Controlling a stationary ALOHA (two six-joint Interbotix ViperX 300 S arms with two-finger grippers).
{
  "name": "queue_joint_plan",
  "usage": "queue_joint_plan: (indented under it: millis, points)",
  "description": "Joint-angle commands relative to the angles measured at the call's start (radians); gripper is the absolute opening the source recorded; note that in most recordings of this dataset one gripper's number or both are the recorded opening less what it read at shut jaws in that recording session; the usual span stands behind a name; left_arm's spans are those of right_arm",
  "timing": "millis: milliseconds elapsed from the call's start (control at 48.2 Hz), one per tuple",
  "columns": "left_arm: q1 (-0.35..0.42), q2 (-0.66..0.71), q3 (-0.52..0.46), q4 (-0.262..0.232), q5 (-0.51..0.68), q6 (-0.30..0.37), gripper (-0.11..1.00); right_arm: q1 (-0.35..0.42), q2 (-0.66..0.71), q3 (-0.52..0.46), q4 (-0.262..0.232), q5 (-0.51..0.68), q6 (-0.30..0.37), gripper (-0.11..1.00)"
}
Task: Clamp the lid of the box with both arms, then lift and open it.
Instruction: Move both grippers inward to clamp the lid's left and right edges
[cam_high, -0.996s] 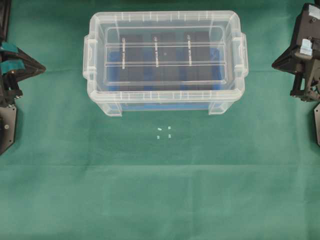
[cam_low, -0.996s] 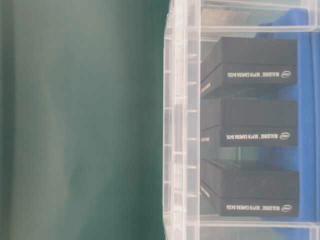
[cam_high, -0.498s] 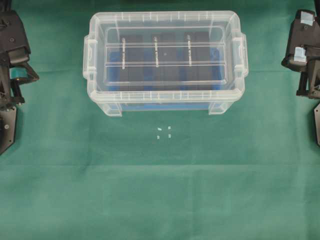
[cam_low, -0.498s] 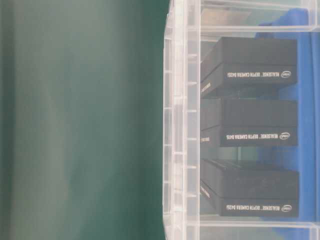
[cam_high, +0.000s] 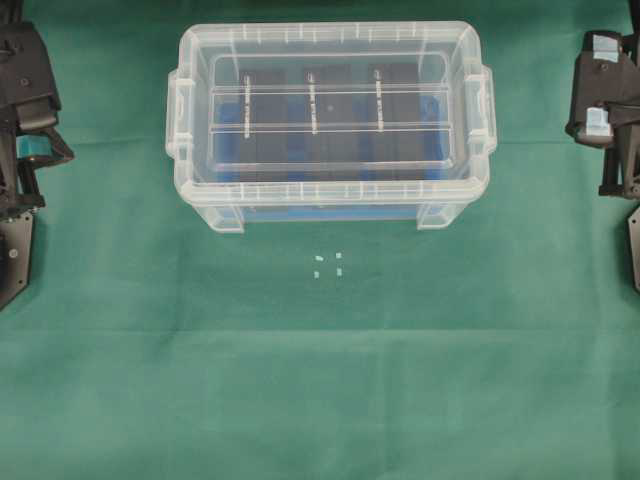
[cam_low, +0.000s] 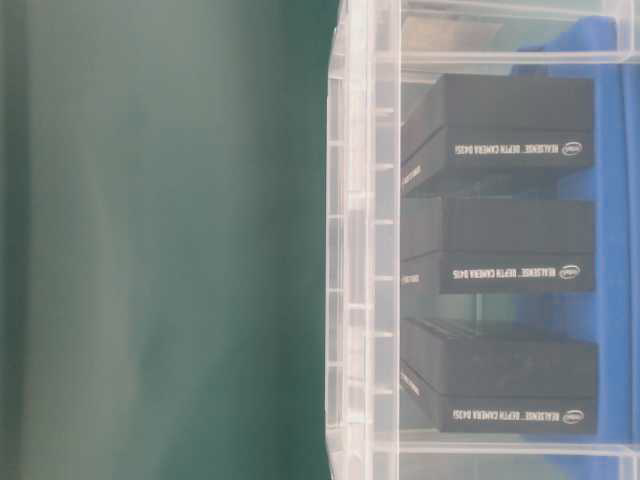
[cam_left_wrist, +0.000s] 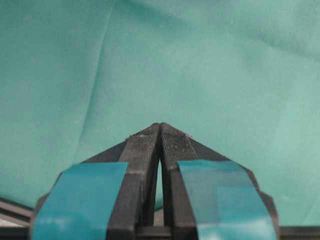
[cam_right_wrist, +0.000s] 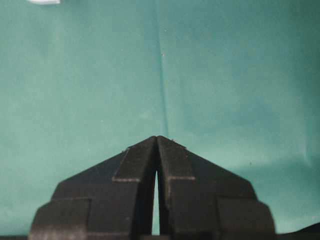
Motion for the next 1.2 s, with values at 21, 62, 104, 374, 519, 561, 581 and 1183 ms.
queue_joint_plan:
  millis: [21, 62, 104, 374, 519, 561, 581, 1183]
  points:
    - [0.003, 0.025, -0.031, 0.003, -0.017, 0.000, 0.01, -0.002, 0.018, -0.037, -0.002, -0.009, 0.000, 0.00]
    - [0.005, 0.034, -0.034, 0.003, -0.026, 0.000, 0.01, -0.002, 0.034, -0.043, -0.002, -0.014, 0.002, 0.00]
    - [0.005, 0.046, -0.037, 0.003, -0.035, 0.002, 0.01, -0.002, 0.046, -0.049, -0.002, -0.018, 0.002, 0.00]
    - [0.005, 0.164, -0.083, 0.003, -0.077, 0.003, 0.01, 0.000, 0.147, -0.101, 0.000, -0.061, -0.006, 0.00]
    - [0.005, 0.232, -0.121, 0.003, -0.110, 0.023, 0.01, 0.002, 0.187, -0.126, -0.002, -0.080, -0.009, 0.00]
    - [0.003, 0.252, -0.133, 0.003, -0.123, 0.035, 0.01, 0.002, 0.196, -0.130, -0.002, -0.086, -0.009, 0.00]
    - [0.005, 0.267, -0.143, 0.003, -0.130, 0.046, 0.01, 0.002, 0.201, -0.133, -0.002, -0.091, -0.011, 0.00]
    - [-0.015, 0.442, -0.281, 0.002, -0.149, 0.100, 0.01, 0.021, 0.360, -0.249, -0.002, -0.163, -0.015, 0.00]
